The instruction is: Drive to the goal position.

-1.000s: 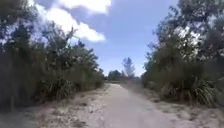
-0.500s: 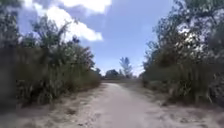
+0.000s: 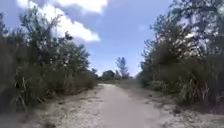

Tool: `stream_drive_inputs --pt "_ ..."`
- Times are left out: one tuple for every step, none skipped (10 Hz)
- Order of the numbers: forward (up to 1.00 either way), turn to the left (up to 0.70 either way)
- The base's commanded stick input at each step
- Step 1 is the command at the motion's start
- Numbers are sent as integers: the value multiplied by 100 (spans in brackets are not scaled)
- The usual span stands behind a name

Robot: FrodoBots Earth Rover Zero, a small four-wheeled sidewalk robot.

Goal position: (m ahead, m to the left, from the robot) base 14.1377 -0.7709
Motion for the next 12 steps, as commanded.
stream_drive_inputs --pt "100 0" --pt "100 0" --pt "100 0" --pt "100 0" --pt "100 0" --pt "100 0" --pt "100 0" --pt "100 5" --pt "100 30" --pt "100 40" --pt "100 40" --pt "100 40"
